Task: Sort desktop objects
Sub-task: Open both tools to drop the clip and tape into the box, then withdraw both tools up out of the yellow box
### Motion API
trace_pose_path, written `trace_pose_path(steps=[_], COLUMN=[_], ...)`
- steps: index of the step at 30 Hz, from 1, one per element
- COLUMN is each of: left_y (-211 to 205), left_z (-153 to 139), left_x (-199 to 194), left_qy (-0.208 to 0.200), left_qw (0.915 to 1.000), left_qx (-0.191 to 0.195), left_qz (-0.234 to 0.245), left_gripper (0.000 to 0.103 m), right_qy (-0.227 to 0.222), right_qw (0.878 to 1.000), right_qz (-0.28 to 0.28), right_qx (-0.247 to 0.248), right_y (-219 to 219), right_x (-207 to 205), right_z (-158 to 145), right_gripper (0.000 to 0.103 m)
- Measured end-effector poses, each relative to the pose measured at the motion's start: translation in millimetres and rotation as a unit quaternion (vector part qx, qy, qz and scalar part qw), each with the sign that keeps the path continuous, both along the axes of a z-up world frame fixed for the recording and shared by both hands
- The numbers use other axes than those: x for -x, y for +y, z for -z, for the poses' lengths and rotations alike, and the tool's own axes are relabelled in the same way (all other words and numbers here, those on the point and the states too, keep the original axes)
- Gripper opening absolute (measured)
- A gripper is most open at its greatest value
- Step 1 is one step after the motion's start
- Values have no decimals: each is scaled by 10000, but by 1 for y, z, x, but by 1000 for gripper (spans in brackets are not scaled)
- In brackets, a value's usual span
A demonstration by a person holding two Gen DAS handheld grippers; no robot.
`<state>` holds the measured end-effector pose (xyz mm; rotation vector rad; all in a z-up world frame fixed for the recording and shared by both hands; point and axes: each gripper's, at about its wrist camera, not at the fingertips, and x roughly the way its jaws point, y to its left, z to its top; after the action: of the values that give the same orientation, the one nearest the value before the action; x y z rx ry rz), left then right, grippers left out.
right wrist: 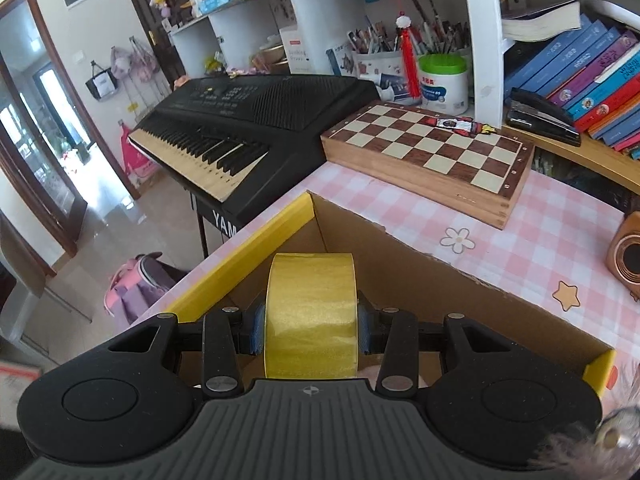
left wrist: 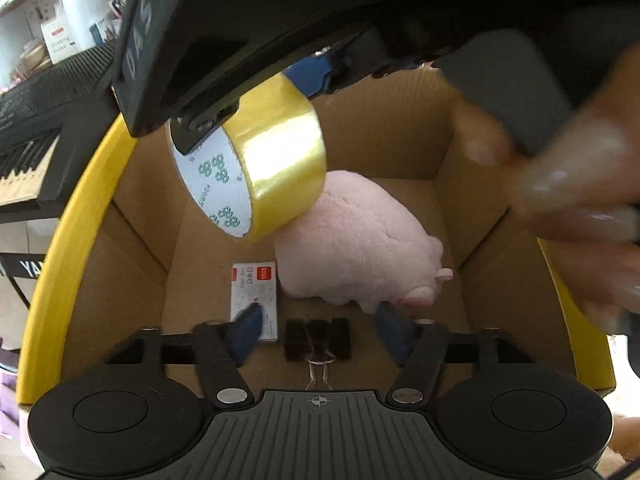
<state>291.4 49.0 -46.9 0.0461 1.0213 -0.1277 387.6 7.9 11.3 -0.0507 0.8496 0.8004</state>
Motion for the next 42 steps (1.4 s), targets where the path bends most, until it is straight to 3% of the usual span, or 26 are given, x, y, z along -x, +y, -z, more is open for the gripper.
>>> trace_pose_path(steps=[6,11,14,22,31,38,42], left_y=[6,18,16,12,21,39,49], left_z=[-25,-33,-38,-52,-65,-85,-92], left_x=[29,52,53,66,93,135,156], left_qy=[-563,-690,-833,-1107,-1537,-2071,-2213], left_qw=[9981,9964,9952,9924,9858,9724,9682], left_qx=[-34,-207,-231,-39,53,65,93], left_qz=[-257,-448,-464,-541,-675,-1068,-1163], left_gripper=[84,85,85,85,86,90,91], right_qy=[41,110,50,-285,-800,-1426,-1502], right_qw=[9998,9997,9998,9993,9934,9797,9733], right_qz=[-183,-22,38,223,746,1346,1694], right_qx=[61,229,170,-70,-330,-417,-366], right_y=[14,18,15,-4,-52,-91,-111], right_x=[3,5,9,28,82,137,167], right_z=[2,12,10,-15,-48,-65,-64], right_gripper=[39,41,51,52,52,52,52])
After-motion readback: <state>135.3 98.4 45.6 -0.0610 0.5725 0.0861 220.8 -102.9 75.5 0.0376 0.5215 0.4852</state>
